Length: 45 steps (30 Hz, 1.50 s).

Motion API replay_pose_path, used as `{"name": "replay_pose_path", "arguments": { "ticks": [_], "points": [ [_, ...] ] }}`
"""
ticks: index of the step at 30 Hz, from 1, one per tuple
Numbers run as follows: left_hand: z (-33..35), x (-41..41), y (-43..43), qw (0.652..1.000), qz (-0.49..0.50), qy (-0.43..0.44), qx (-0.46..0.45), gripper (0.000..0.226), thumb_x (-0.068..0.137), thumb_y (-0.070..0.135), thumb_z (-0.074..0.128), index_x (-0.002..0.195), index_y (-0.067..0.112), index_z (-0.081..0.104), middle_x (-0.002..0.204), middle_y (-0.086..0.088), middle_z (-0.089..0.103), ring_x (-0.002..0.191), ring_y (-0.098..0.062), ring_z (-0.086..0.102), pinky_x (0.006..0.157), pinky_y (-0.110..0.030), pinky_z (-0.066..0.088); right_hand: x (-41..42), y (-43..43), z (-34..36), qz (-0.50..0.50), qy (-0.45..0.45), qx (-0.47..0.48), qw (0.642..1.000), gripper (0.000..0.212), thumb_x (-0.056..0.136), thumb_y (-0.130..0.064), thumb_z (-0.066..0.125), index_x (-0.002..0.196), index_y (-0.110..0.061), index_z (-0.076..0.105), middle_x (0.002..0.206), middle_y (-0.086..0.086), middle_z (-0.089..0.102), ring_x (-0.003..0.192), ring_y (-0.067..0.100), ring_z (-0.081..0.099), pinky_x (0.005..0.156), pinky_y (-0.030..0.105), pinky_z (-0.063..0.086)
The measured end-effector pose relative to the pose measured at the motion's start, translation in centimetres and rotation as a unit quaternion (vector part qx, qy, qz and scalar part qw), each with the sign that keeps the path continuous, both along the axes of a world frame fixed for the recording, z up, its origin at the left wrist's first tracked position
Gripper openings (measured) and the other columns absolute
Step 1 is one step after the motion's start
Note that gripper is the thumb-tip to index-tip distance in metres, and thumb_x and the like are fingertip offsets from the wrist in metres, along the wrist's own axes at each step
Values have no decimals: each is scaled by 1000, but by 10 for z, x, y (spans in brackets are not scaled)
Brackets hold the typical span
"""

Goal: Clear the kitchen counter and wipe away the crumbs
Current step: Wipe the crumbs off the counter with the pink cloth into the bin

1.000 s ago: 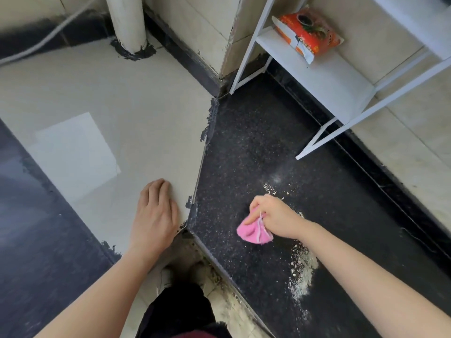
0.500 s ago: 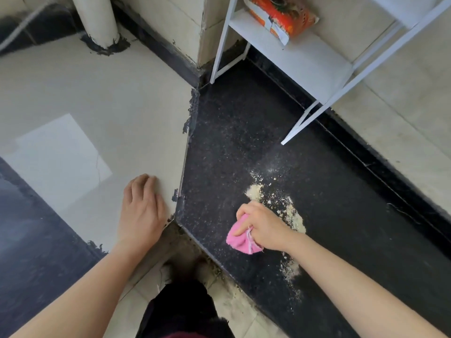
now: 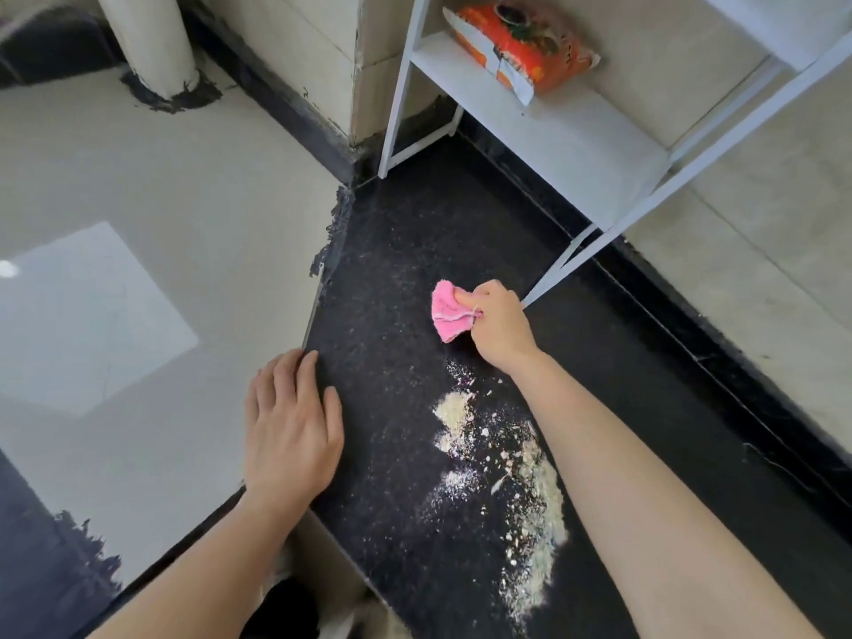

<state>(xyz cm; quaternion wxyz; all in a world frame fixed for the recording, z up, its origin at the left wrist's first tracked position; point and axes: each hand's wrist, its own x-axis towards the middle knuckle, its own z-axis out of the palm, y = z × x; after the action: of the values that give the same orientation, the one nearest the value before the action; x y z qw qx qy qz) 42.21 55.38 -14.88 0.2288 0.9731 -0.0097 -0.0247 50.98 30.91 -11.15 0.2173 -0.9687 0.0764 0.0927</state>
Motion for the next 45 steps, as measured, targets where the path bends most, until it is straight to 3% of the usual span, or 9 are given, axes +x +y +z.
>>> {"name": "replay_pose_path", "arguments": {
  "ticks": [7,11,16,23,30,33,36,39,45],
  "points": [
    [4,-4,-3,1000,22,6,0,43,96,31,36,133,9,42,136,-9,41,126,-31,33,110,-48,29,-102,-11,8,139,153,84,975,27,94,-7,48,111,-19,66,100,-13,46,98,11,45,87,25,43],
    [7,-6,-3,1000,26,12,0,42,94,28,42,132,9,43,136,-9,42,126,-31,33,109,-48,30,-111,-36,34,15,123,240,963,36,90,-5,58,93,-38,71,96,-8,55,66,-7,55,54,13,44],
    [7,-3,-6,999,32,8,3,42,94,29,43,132,10,43,136,-8,42,125,-31,34,109,-47,30,-53,-90,33,-162,6,115,980,41,92,-36,55,54,-20,54,53,-4,46,51,13,41,51,27,32],
    [6,-2,-7,999,41,10,6,41,94,28,44,132,11,44,136,-8,42,126,-31,33,109,-46,29,-83,-57,-10,-69,-9,59,996,34,91,5,44,116,-9,62,97,-8,41,100,15,41,93,27,39],
    [13,-5,-8,999,32,14,1,41,94,27,44,132,10,44,136,-10,42,126,-32,32,109,-46,28,-140,-41,14,0,156,220,963,25,94,-7,52,107,-21,69,95,-9,48,84,8,49,69,20,42],
    [14,-4,-9,999,32,8,-1,41,94,27,44,132,10,44,136,-10,42,126,-31,33,109,-45,28,-113,-52,34,-50,93,199,974,27,96,-25,48,93,-14,73,72,-4,56,61,10,51,68,38,52],
    [11,-5,-10,999,33,1,1,40,94,26,46,131,9,45,135,-10,43,125,-31,34,109,-45,29,-70,-57,42,-84,14,124,989,30,97,-26,46,91,-17,74,44,-8,49,44,11,48,47,24,47],
    [8,-5,-9,999,38,-6,2,41,94,30,41,130,11,45,134,-9,43,123,-31,35,107,-46,31,-28,-39,35,-48,-45,67,996,26,97,-14,50,116,-19,66,84,7,57,64,14,59,53,9,48],
    [5,-2,-8,999,35,-7,4,48,91,39,32,130,14,44,134,-6,42,123,-28,34,106,-44,32,24,-14,7,-22,-32,-138,990,55,91,0,52,142,-16,39,129,13,42,114,27,46,90,34,45]
  ]
}}
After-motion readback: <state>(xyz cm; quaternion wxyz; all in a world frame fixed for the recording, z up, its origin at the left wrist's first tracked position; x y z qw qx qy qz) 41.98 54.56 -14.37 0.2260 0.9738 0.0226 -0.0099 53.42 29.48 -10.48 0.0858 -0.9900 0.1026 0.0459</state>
